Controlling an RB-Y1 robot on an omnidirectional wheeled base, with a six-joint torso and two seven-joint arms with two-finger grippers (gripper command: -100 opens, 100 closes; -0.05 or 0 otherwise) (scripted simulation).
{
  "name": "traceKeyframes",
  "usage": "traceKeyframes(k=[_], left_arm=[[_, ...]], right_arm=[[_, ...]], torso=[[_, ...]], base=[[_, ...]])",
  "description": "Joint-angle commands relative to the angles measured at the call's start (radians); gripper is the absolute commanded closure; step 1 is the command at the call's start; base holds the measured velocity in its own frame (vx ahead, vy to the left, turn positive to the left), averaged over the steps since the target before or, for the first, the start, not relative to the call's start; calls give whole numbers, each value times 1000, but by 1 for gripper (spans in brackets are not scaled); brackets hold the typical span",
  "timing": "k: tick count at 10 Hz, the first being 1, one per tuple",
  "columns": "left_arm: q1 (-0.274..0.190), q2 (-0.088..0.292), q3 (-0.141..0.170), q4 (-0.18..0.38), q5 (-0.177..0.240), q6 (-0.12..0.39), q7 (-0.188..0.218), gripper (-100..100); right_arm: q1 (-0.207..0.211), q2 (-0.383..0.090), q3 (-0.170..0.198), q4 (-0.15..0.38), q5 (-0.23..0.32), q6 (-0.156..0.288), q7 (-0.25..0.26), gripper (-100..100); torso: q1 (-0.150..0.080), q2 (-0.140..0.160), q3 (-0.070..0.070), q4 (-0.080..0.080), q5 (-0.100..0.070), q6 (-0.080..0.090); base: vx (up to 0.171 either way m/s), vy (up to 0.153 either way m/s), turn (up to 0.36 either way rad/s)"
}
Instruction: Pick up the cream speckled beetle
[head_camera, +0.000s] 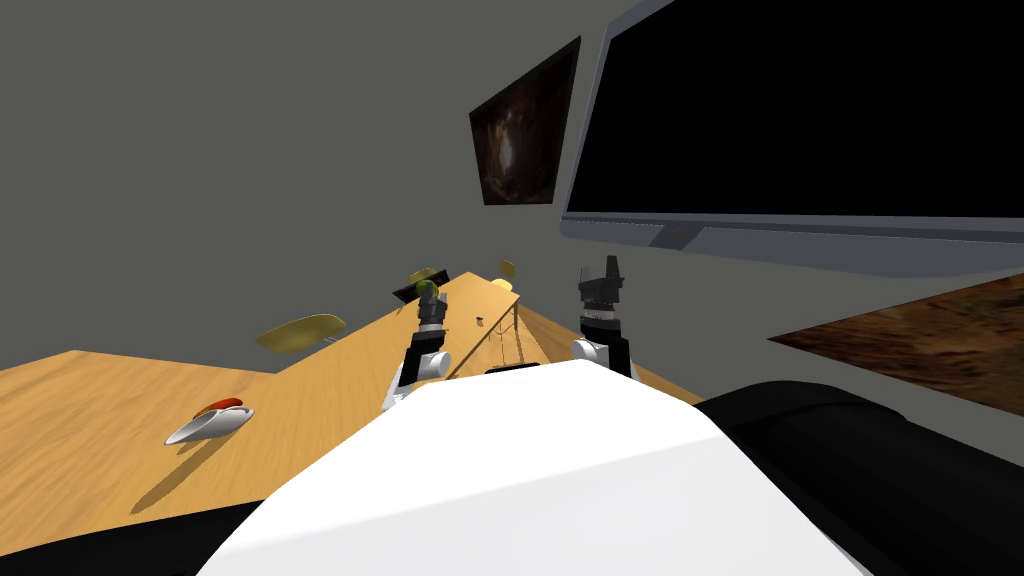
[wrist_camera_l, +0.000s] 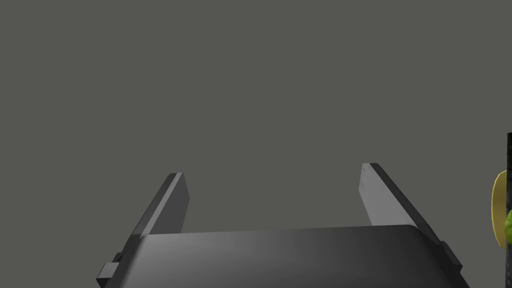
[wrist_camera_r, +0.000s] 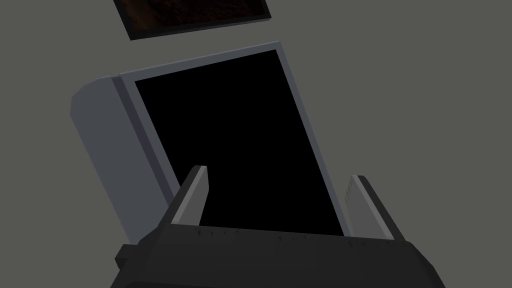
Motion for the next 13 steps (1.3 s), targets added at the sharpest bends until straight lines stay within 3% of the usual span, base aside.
traceKeyframes(k=[1, 4, 6, 9, 13], left_arm=[[-23, 8, -5, 47, 5, 39, 4, -100], [-39, 11, -13, 82, 7, 71, 4, -100], [-69, 17, -25, 142, 8, 134, 3, -100], [-84, 20, -30, 189, 8, 165, 3, -100], [-139, 37, -32, 327, -5, 281, -1, -100]], right_arm=[[0, 0, 0, 0, 0, 0, 0, 0], [0, 0, 0, 0, 0, 0, 0, 0], [0, 0, 0, 0, 0, 0, 0, 0], [0, 0, 0, 0, 0, 0, 0, 0], [0, 0, 0, 0, 0, 0, 0, 0]], torso=[[0, 0, 0, 0, 0, 0], [0, 0, 0, 0, 0, 0], [-1, 0, 0, 0, 0, 0], [-1, 0, 0, 0, 0, 0], [-2, -2, -1, 0, 0, 0]], base=[[10, -4, 4], [9, -7, 3], [15, -16, 4], [14, -17, 0], [32, -33, -8]])
